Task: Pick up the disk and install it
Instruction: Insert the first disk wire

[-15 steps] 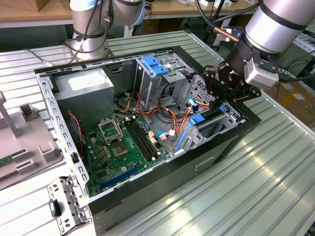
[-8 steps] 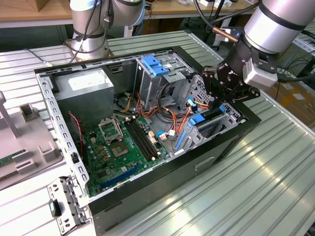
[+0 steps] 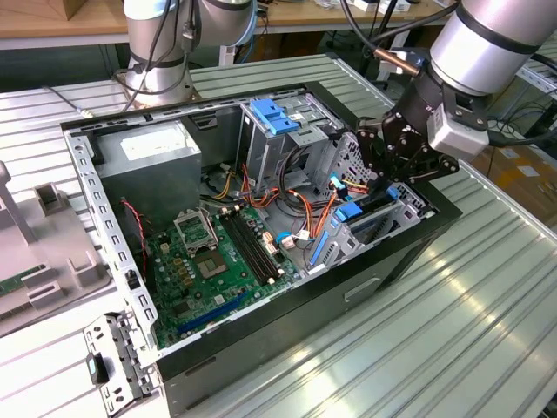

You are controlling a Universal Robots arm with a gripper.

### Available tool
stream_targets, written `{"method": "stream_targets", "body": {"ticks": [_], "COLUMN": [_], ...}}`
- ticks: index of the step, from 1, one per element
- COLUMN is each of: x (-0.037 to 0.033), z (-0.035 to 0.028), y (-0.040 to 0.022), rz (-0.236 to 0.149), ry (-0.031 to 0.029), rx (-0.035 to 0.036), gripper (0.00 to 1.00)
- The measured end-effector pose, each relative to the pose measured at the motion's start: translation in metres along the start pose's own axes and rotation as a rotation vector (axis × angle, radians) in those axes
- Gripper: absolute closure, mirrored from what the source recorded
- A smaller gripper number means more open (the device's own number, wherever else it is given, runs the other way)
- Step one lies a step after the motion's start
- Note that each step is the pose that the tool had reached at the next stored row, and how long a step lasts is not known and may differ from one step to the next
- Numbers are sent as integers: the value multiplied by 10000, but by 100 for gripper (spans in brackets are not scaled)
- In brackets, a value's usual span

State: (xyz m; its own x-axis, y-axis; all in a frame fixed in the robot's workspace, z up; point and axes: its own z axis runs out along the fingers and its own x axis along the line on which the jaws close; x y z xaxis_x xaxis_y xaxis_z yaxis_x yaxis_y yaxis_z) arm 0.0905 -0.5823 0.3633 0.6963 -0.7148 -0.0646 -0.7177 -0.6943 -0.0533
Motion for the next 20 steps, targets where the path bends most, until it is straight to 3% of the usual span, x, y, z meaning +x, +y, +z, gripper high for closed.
{"method": "stream_targets", "body": {"ticks": [4,6,15,20], "x": [-19,-19,-18,-18], "z": [1,4,26,32], "y": [20,19,21,22], "rz": [68,292,1873,2248], "ry": [3,16,101,120], "rx": [4,18,120,145], "gripper": [83,83,83,83]}}
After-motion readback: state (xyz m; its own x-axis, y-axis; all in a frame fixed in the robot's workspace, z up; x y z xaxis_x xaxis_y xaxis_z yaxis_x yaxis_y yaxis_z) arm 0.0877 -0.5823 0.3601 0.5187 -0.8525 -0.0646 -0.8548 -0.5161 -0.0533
